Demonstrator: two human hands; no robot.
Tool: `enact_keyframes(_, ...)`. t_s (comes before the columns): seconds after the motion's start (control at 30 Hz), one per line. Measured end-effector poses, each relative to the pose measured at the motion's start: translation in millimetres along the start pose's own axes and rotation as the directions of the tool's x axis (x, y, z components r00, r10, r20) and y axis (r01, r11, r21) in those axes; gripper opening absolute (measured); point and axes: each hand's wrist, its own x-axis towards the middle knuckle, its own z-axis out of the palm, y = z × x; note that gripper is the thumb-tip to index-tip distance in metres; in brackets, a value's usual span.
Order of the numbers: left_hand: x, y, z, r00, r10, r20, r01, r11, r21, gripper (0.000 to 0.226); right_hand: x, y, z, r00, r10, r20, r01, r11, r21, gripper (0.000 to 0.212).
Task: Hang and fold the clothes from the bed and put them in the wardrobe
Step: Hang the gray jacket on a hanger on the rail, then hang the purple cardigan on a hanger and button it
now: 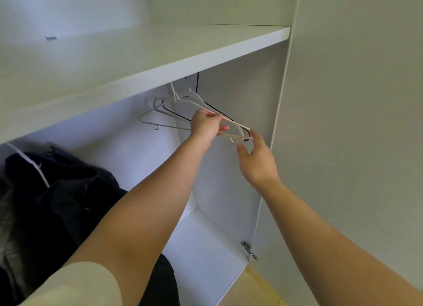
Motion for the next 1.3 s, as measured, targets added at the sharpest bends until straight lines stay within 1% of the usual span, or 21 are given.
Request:
enact_keyframes(0.03, -3.3, 2.2, -0.1, 1.000, 0.002, -0.008, -0.002, 1.000, -0.005, 0.008, -0.6, -1.9, 0.1, 1.000, -0.014, 0.003, 0.014, 1.000, 0.000, 0.059)
enact_keyframes(0.1, -10.6, 6.8, 0.1, 1.000, 0.018, -0.020, -0.018, 1.000, -0.017, 0.004, -1.3, -4.8, 0.2, 0.999, -0.038, 0.011, 0.038, 0.999, -0.005, 0.065)
enact_keyframes(0.13, -14.6, 9.5, 0.2, 0.999, 0.031, -0.023, -0.031, 0.999, -0.025, 0.002, -0.9, -5.7, 0.4, 0.999, -0.050, 0.017, 0.051, 0.999, -0.007, 0.067)
enact_keyframes(0.23, -26.8, 17.5, -0.9, 0.997, 0.058, -0.051, -0.061, 0.997, -0.050, 0.008, 0.9, -9.1, 1.3, 0.996, -0.083, 0.030, 0.083, 0.996, -0.009, 0.066)
enact_keyframes(0.3, -35.5, 21.2, -3.3, 0.993, 0.079, -0.085, -0.083, 0.996, -0.044, 0.005, 1.3, -10.8, 1.8, 0.996, -0.087, -0.006, 0.087, 0.996, 0.003, 0.063)
enact_keyframes(0.4, -54.7, 17.7, -5.9, 0.989, 0.096, -0.115, -0.099, 0.995, -0.022, 0.011, -0.7, -10.4, 1.4, 0.992, -0.075, -0.097, 0.079, 0.996, 0.037, 0.056)
enact_keyframes(0.47, -68.7, 11.4, -7.8, 0.991, 0.073, -0.108, -0.080, 0.995, -0.065, 0.014, -4.1, -7.3, 0.6, 0.984, -0.078, -0.159, 0.085, 0.996, 0.039, 0.049)
enact_keyframes(0.53, -79.2, 4.4, -10.0, 0.997, 0.007, -0.081, -0.019, 0.989, -0.144, 0.014, -7.8, -3.1, -1.1, 0.977, -0.075, -0.200, 0.081, 0.997, 0.022, 0.039)
enact_keyframes(0.57, -83.4, 1.6, -11.2, 0.997, -0.049, -0.056, 0.037, 0.981, -0.190, 0.013, -9.6, -1.3, -2.1, 0.975, -0.075, -0.211, 0.081, 0.997, 0.018, 0.034)
enact_keyframes(0.63, -88.3, -4.6, -12.8, 0.980, -0.199, 0.008, 0.194, 0.939, -0.284, 0.014, -14.7, 3.9, -4.7, 0.967, -0.102, -0.235, 0.099, 0.995, -0.023, 0.023)
enact_keyframes(0.7, -91.0, -14.2, -14.0, 0.942, -0.326, 0.078, 0.333, 0.883, -0.329, 0.017, -19.8, 9.8, -6.9, 0.958, -0.163, -0.234, 0.150, 0.986, -0.075, 0.014)
enact_keyframes(0.77, -94.4, -27.2, -16.0, 0.894, -0.418, 0.158, 0.447, 0.835, -0.321, 0.016, -25.2, 14.9, -9.6, 0.962, -0.187, -0.200, 0.179, 0.982, -0.060, 0.029)
enact_keyframes(0.8, -96.0, -35.0, -17.0, 0.862, -0.466, 0.202, 0.507, 0.806, -0.307, 0.014, -28.5, 17.6, -11.9, 0.968, -0.174, -0.180, 0.169, 0.985, -0.044, 0.037)
enact_keyframes(0.87, -100.4, -52.9, -17.0, 0.773, -0.568, 0.284, 0.631, 0.737, -0.242, 0.010, -37.7, 22.7, -17.8, 0.985, -0.107, -0.135, 0.105, 0.994, -0.022, 0.047)
enact_keyframes(0.93, -107.3, -71.7, -11.2, 0.661, -0.662, 0.352, 0.729, 0.677, -0.096, 0.006, -50.0, 31.2, -24.1, 0.996, -0.022, -0.085, 0.022, 1.000, -0.010, 0.052)
enact_keyframes(1.0, -117.7, -90.0, 1.4, 0.546, -0.726, 0.418, 0.771, 0.630, 0.088, 0.008, -65.1, 44.1, -29.9, 0.996, 0.076, -0.054, -0.076, 0.997, 0.008, 0.052)
enact_keyframes(1.07, -131.2, -109.3, 18.7, 0.446, -0.762, 0.469, 0.760, 0.600, 0.251, 0.013, -84.3, 60.2, -37.2, 0.981, 0.184, -0.061, -0.184, 0.983, 0.005, 0.053)
enact_keyframes(1.17, -157.7, -141.1, 48.4, 0.326, -0.804, 0.497, 0.679, 0.565, 0.468, 0.019, -118.3, 88.1, -51.9, 0.933, 0.319, -0.166, -0.323, 0.946, 0.003, 0.054)
enact_keyframes(1.23, -178.9, -163.6, 70.5, 0.257, -0.838, 0.482, 0.611, 0.527, 0.591, 0.020, -143.1, 104.5, -64.6, 0.877, 0.393, -0.277, -0.403, 0.915, 0.021, 0.051)
enact_keyframes(1.3, -205.7, -185.0, 93.9, 0.188, -0.861, 0.473, 0.499, 0.498, 0.709, 0.020, -168.5, 119.0, -78.6, 0.787, 0.478, -0.390, -0.499, 0.865, 0.053, 0.047)
